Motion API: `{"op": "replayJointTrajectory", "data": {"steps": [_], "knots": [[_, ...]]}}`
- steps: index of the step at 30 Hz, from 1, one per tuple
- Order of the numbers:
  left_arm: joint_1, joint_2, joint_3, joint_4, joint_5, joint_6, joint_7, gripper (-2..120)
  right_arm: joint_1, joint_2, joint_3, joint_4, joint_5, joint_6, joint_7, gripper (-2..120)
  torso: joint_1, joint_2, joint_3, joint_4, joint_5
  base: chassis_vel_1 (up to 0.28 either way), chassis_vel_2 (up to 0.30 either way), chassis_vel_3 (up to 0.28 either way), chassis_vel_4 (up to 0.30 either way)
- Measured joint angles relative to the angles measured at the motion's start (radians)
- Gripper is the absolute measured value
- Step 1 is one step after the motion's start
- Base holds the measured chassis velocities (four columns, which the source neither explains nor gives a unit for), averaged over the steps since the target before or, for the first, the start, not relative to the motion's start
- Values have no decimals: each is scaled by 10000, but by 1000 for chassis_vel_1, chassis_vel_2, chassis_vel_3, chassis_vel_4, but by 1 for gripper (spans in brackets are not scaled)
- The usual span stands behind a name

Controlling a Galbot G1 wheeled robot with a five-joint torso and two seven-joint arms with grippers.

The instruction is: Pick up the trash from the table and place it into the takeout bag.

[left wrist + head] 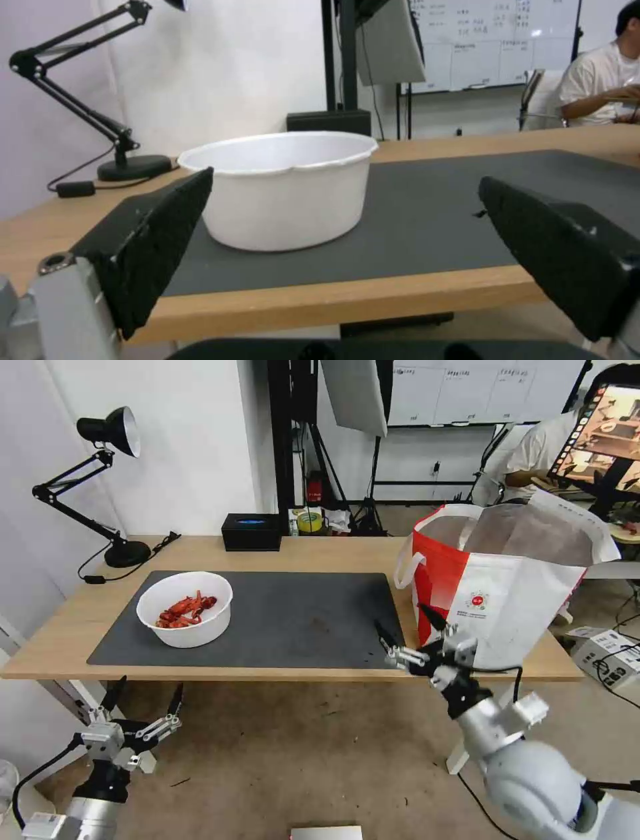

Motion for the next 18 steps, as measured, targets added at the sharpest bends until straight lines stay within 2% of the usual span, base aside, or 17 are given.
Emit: {"op": "replayJointTrajectory", "data": {"steps": [10,18], "knots": [[-84,31,80,238,-3,-31,11,100,-1504,715,40,-439,-771,229,161,100,0,0,0,-2,0,0,0,0,0],[-124,52,134,358,-3,-32,22,100,-1622,906,-105,-690,-842,238,142,100,0,0,0,-1,0,0,0,0,0]]}}
